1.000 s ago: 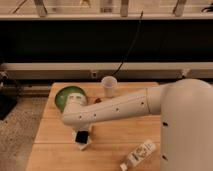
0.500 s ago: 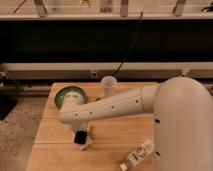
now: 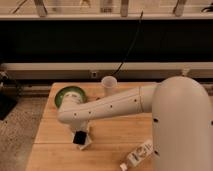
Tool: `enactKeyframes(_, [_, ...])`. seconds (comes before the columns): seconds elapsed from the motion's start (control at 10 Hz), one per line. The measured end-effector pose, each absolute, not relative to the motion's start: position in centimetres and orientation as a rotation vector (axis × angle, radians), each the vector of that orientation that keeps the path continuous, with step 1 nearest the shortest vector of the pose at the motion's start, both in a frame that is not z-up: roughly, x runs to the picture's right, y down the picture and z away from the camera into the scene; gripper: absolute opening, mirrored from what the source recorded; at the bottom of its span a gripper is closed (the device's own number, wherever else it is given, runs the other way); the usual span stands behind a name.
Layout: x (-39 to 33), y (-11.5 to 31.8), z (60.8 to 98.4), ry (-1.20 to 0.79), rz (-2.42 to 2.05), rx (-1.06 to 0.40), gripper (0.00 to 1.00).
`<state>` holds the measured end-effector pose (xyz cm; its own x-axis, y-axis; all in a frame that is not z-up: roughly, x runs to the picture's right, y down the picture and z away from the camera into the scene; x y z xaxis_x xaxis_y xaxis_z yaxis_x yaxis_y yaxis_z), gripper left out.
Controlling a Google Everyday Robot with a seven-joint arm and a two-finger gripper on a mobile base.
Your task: Place the eraser on the white sponge
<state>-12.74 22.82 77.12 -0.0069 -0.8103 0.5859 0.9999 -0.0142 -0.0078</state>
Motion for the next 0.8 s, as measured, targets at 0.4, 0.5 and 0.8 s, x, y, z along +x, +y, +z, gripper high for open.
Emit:
enactKeyframes(0.4, [-12.17,22.54,76.94,-0.474,-1.517,-0.499,0.80])
enactKeyframes(0.5, [-11.99,22.46,76.87,-0.472,-1.513,-0.497,0.80])
enactKeyframes(0.8, [-11.92,22.51,76.94,-0.475,-1.514,-0.493,0.80])
